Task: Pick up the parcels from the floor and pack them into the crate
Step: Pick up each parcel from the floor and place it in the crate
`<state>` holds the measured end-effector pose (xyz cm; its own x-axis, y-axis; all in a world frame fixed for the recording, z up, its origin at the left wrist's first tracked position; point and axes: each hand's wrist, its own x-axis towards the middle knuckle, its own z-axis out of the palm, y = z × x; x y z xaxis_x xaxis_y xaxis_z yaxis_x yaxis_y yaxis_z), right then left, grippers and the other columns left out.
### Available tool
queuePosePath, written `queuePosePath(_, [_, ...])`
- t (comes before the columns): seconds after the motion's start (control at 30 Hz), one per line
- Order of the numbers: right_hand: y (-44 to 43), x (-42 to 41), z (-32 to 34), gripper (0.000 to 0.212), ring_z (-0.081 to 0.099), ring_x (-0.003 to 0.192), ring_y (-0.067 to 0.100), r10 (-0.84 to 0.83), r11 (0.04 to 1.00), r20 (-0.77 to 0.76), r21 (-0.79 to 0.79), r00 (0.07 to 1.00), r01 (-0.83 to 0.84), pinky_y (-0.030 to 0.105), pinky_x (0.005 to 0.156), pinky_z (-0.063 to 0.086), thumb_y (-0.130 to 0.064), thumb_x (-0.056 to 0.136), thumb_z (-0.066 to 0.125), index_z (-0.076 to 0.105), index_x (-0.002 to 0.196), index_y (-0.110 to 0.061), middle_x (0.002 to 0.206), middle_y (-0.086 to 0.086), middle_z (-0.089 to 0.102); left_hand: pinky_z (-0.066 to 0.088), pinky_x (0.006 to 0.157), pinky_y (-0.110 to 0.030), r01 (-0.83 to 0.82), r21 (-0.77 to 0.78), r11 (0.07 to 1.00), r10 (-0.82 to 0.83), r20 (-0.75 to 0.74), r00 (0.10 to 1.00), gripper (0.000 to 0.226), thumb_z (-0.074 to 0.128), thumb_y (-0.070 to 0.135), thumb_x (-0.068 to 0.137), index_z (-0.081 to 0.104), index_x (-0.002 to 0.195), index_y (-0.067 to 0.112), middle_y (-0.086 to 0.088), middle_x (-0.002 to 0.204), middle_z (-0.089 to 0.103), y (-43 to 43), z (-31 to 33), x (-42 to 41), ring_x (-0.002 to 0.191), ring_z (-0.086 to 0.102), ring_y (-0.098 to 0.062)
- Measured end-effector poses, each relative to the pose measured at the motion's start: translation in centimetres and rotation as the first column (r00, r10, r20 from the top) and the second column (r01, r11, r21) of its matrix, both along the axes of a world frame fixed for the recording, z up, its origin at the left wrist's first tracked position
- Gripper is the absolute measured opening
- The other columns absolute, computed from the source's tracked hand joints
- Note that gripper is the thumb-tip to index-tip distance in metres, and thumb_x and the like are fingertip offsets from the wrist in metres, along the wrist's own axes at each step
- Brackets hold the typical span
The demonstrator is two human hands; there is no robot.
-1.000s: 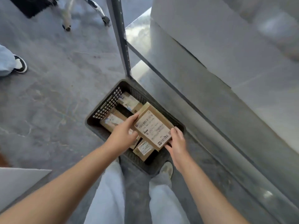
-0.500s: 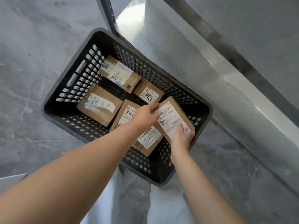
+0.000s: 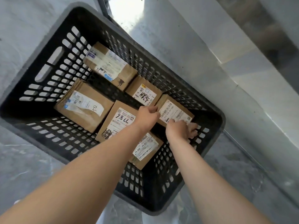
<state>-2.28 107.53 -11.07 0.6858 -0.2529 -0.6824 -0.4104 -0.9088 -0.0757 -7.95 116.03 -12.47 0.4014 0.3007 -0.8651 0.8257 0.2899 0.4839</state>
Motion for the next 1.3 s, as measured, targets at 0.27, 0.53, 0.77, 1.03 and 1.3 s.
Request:
queuePosePath(0.27, [1.5, -0.8, -0.1, 0.05, 0.041, 0.136, 0.025, 0.182, 0.963, -0.179, 0.233, 0.967, -0.138, 0.04, 0.111, 0.037, -0.018, 0.1, 0.041, 0.034, 0.15, -0.018, 0.155, 0.003, 0.028, 0.036, 0.104, -0.031, 0.115, 0.045, 0.992, -0.111, -0.087, 0.99, 0.054, 0.045, 0.021, 0.097, 0.032, 0.148, 0.008, -0.014, 0.151, 0.037, -0.5, 1.0, 0.2, 0.134, 0.041, -0.028])
queuePosePath(0.53, [3.9, -0.3, 14.7, 0.053, 0.02, 0.148, 0.019, 0.569, 0.753, 0.058, 0.366, 0.821, -0.548, 0.033, 0.117, 0.025, -0.016, 0.103, 0.036, 0.024, 0.154, -0.015, 0.163, 0.0, 0.011, 0.024, 0.111, -0.025, -0.136, 0.286, 0.949, 0.096, 0.151, 0.984, 0.051, 0.038, 0.025, 0.103, 0.029, 0.152, 0.018, 0.003, 0.157, 0.031, 2.2, 15.3, -0.9, 0.143, 0.031, -0.013])
queuePosePath(0.77, [8.8, 2.2, 37.8, 0.051, 0.02, 0.147, 0.017, 0.495, 0.62, 0.426, 0.438, 0.757, -0.651, 0.035, 0.116, 0.029, -0.022, 0.104, 0.032, 0.023, 0.154, -0.02, 0.163, -0.005, 0.009, 0.029, 0.117, -0.039, -0.258, 0.522, 0.813, 0.096, 0.317, 0.944, 0.051, 0.036, 0.028, 0.102, 0.031, 0.151, 0.019, 0.0, 0.156, 0.034, 5.6, 37.7, 2.1, 0.143, 0.031, -0.015])
queuePosePath(1.03, [12.0, 2.5, 67.3, 0.051, 0.027, 0.145, 0.022, 0.376, 0.268, 0.841, 0.303, 0.389, -0.914, 0.034, 0.12, 0.023, -0.012, 0.1, 0.04, 0.032, 0.151, -0.01, 0.159, 0.007, 0.025, 0.03, 0.116, -0.038, -0.389, 0.788, 0.477, -0.224, 0.538, 0.813, 0.051, 0.03, 0.029, 0.099, 0.037, 0.148, 0.018, -0.001, 0.152, 0.041, 9.4, 66.6, 0.7, 0.139, 0.038, -0.016])
queuePosePath(1.3, [11.4, 4.6, 82.5, 0.052, 0.004, 0.151, 0.018, 0.188, 0.472, 0.982, -0.063, 0.03, -0.88, 0.041, 0.123, 0.002, -0.024, 0.105, 0.031, 0.021, 0.154, -0.01, 0.163, 0.005, 0.015, 0.006, 0.123, -0.035, -0.37, 0.929, 0.014, -0.587, 0.307, 0.749, 0.061, 0.016, 0.043, 0.1, 0.021, 0.154, 0.016, 0.002, 0.161, 0.021, 10.4, 84.6, 3.0, 0.15, 0.008, -0.007])
